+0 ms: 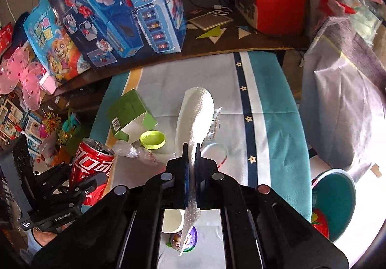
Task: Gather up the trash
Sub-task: 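Carry paper towel and cola can over the bin, open the right gripper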
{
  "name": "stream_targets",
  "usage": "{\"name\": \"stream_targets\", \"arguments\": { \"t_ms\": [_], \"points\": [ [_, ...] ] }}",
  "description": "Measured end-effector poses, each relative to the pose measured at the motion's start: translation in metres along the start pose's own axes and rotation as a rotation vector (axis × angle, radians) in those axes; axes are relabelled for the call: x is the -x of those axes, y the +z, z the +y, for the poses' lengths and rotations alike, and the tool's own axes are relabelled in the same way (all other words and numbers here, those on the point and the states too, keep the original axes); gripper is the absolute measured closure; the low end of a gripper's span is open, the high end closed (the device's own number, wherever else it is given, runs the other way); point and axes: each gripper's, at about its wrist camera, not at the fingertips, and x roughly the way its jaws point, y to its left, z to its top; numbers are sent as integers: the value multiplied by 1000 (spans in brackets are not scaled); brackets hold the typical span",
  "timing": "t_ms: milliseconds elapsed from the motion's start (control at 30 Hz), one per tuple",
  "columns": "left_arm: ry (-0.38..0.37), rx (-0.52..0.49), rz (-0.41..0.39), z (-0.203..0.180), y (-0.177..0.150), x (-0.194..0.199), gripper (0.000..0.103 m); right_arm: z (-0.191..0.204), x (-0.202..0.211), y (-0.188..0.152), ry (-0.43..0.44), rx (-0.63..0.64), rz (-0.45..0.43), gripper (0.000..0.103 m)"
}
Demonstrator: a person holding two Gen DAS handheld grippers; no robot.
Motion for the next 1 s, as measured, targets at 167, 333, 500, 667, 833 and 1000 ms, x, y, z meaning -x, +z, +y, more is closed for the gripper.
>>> {"name": "stream_targets", "arguments": {
  "t_ms": [167, 333, 500, 667, 833, 1000],
  "points": [
    [-40, -72, -9, -49, 15, -4, 52, -49, 29, -13, -10, -82, -41, 99],
    [-92, -173, 8, -112, 23, -21, 52, -100, 55, -33, -34, -163, -72, 99],
    [-134, -265, 54, -171, 21, -48, 52, -153, 74, -62, -62, -248, -92, 99],
    [-175, -329, 121, -221, 8, -79, 52, -200, 88, -88, -81, -320, -106, 99],
    [-206, -387, 182, -258, -7, -104, 52, -243, 97, -115, -115, -387, -117, 99],
    [-226, -421, 231, -280, -17, -125, 52, -283, 91, -145, -147, -456, -85, 99]
  ]
}}
